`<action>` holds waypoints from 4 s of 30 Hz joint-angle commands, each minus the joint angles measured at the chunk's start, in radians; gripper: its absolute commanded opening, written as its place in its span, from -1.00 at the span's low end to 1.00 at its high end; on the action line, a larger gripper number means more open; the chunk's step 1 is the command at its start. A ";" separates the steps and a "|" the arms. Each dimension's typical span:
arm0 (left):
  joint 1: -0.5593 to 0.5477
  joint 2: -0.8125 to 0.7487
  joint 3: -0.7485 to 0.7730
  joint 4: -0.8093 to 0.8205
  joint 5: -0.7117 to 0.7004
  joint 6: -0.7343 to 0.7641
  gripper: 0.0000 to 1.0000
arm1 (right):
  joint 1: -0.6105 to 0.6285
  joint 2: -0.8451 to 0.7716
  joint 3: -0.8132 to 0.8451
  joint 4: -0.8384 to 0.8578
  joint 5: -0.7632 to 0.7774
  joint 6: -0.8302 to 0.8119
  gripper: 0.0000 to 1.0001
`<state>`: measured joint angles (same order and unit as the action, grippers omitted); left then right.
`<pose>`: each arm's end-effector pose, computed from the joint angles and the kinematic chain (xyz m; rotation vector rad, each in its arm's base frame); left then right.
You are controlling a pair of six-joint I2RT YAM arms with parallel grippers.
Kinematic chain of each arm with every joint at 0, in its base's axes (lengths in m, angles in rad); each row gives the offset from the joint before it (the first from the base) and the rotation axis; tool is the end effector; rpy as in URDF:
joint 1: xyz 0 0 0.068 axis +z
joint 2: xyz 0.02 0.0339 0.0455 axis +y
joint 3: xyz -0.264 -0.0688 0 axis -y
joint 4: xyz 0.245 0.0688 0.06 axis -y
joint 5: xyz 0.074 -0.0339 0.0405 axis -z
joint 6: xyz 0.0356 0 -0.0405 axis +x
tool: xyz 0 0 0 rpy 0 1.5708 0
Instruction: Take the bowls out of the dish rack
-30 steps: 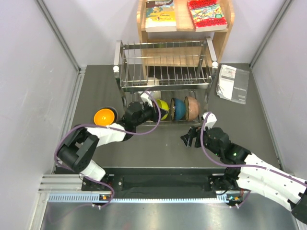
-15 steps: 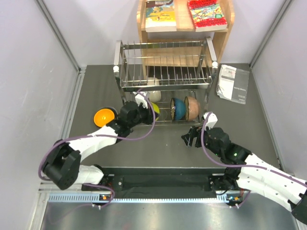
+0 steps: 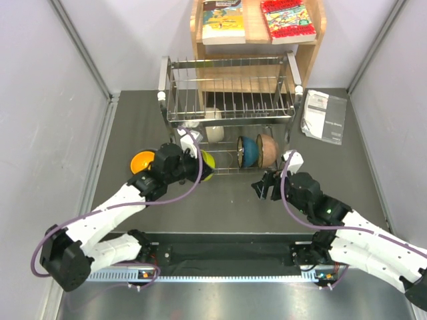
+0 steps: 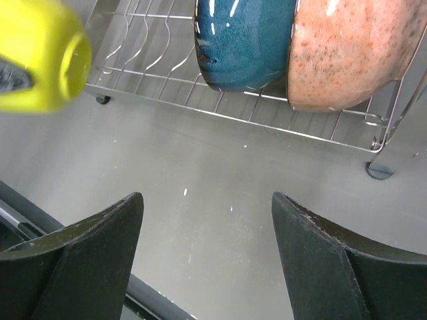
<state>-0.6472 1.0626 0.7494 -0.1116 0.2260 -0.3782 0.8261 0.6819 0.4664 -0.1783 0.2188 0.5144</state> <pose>0.1884 -0.1524 0.2809 0.4319 2.0505 -0.8681 0.1193 0.1180 0.2444 -0.1664 2.0078 0.6600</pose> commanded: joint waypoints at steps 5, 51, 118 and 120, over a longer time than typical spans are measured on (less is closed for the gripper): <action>-0.005 -0.076 0.088 -0.279 0.033 0.001 -1.00 | -0.010 -0.002 0.087 -0.007 0.031 -0.037 0.55; 0.389 0.068 -0.124 -0.407 -0.516 -0.269 -1.00 | -0.071 0.042 0.199 -0.020 -0.018 -0.125 0.57; 0.485 0.636 0.430 -0.295 -0.407 -0.070 -0.18 | -0.160 -0.025 0.150 -0.063 -0.076 -0.109 0.57; 0.485 0.565 0.413 -0.271 -0.425 -0.070 -0.10 | -0.160 -0.028 0.150 -0.066 -0.075 -0.105 0.57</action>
<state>-0.1532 1.7988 1.1915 -0.4404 -0.1745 -0.4347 0.6754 0.6720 0.6151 -0.2550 0.1539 0.4034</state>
